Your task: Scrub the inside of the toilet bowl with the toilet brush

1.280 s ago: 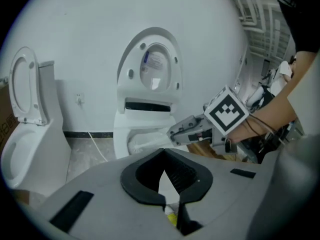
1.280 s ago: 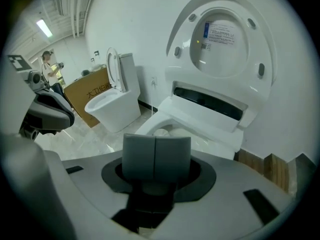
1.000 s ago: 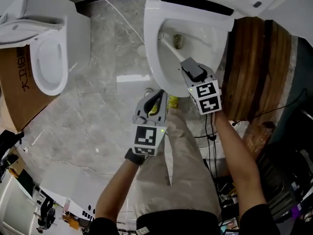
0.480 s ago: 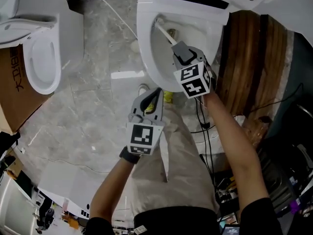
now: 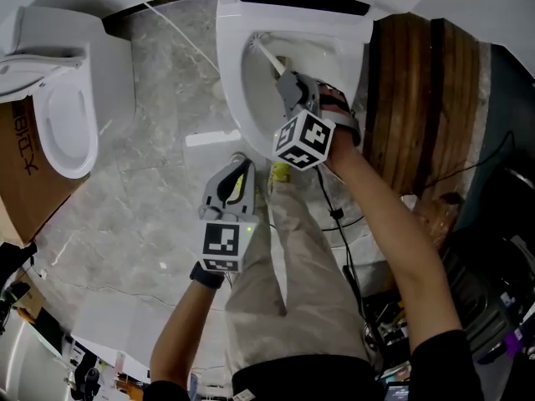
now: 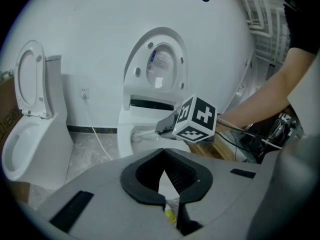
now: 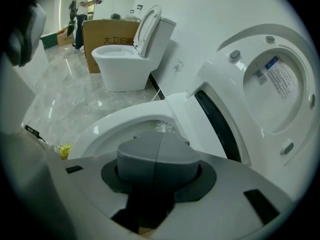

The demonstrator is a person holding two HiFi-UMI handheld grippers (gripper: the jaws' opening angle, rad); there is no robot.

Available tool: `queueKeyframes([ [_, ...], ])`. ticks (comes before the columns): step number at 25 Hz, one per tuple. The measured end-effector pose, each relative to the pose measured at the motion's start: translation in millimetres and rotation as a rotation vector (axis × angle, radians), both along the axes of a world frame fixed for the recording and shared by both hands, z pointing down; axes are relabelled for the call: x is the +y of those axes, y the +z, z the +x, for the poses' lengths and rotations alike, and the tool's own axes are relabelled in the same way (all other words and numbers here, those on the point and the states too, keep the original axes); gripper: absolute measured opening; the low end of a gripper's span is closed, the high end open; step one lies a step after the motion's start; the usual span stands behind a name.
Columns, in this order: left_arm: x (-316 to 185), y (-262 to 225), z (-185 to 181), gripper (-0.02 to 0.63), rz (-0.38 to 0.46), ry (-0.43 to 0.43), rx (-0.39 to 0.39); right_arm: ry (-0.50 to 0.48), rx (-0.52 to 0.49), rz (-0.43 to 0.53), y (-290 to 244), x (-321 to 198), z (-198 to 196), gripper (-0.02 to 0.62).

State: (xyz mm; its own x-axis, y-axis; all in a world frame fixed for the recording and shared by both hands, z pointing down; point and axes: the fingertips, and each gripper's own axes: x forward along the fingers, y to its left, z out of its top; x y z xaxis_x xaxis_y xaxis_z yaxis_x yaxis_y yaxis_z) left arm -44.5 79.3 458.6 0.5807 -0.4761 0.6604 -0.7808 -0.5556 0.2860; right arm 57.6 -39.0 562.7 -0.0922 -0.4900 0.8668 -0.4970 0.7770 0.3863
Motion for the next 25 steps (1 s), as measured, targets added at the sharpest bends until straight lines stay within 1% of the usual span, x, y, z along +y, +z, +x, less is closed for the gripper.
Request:
queueKeyframes([
  [3,-1.4,-2.1,2.1,0.017,0.006,0.01,-0.004,-0.031,0.028,0.001,-0.1,-3.5,11.9,0.164],
  [7,-4.0,-1.5,1.6,0.017,0.002,-0.004,-0.006,-0.046,0.083,-0.002,-1.5,-11.3,24.2,0.158],
  [10,-4.8,-1.7,3.1,0.017,-0.004,-0.02,0.002,0.002,0.136,-0.017,-2.7,-16.1,37.6,0.155],
  [13,-6.7,-2.3,6.1,0.017,0.005,-0.018,0.008,0.067,0.102,-0.042,-5.2,-20.7,49.2,0.155],
  [15,-7.3,-2.1,8.3,0.017,0.011,-0.009,0.008,0.063,0.107,-0.048,-5.9,-21.9,50.9,0.155],
  [20,-2.7,-1.1,8.4,0.017,-0.006,0.003,0.0,0.027,0.159,-0.032,-4.3,-18.5,57.5,0.156],
  [25,-3.1,1.7,5.3,0.017,0.002,0.014,-0.022,0.054,0.19,-0.038,-3.7,-9.5,80.9,0.156],
])
